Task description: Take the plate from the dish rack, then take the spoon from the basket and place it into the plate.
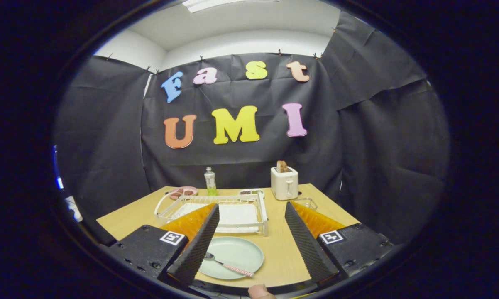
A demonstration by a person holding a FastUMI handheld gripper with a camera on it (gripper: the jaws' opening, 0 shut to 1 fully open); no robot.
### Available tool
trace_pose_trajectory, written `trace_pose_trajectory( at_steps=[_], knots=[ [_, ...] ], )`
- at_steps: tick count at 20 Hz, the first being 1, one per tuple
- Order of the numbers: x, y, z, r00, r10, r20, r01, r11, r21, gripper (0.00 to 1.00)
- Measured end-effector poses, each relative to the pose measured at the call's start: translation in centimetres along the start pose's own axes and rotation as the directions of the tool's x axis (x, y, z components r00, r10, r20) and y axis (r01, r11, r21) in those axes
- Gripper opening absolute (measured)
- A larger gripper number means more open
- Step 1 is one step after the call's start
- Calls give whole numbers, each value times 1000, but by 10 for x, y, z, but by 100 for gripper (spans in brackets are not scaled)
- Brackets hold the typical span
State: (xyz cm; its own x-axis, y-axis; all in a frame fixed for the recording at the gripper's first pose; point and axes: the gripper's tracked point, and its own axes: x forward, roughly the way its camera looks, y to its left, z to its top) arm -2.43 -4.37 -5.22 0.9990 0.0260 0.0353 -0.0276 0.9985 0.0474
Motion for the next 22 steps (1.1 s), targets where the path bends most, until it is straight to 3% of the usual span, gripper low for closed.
trace_pose_trajectory(
  at_steps=[9, 13, 22],
  knots=[
    [-32, -18, 19, 999, -21, 35, 21, 1000, 10, 100],
    [-37, -27, 24, 996, -58, 72, 62, 997, -51, 100],
    [-49, 0, 24, 996, 2, 93, 4, 998, -58, 100]
  ],
)
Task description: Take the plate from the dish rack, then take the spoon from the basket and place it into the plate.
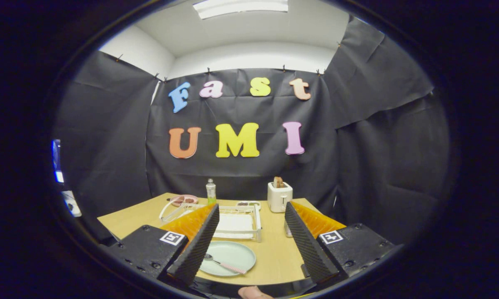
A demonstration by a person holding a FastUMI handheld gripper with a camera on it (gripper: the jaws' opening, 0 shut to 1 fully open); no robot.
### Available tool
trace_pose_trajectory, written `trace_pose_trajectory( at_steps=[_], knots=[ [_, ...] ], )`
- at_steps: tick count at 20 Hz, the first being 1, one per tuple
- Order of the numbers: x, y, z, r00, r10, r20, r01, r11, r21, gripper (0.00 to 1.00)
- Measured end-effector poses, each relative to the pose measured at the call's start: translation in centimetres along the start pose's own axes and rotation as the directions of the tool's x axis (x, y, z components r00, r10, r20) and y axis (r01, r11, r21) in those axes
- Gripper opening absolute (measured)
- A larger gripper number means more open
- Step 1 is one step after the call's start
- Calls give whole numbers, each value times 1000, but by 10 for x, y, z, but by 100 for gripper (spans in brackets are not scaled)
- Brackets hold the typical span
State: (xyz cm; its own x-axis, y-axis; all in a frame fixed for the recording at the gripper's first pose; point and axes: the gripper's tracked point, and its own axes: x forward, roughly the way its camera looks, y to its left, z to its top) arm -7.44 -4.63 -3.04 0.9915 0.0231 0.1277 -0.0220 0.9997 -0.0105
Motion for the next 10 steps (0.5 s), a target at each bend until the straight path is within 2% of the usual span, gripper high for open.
trace_pose_trajectory(
  at_steps=[3, 10],
  knots=[
    [-2, 2, 4, 1000, -3, 30, 3, 1000, -3, 100],
    [0, 3, -3, 1000, 7, 18, -7, 1000, -4, 100]
  ],
)
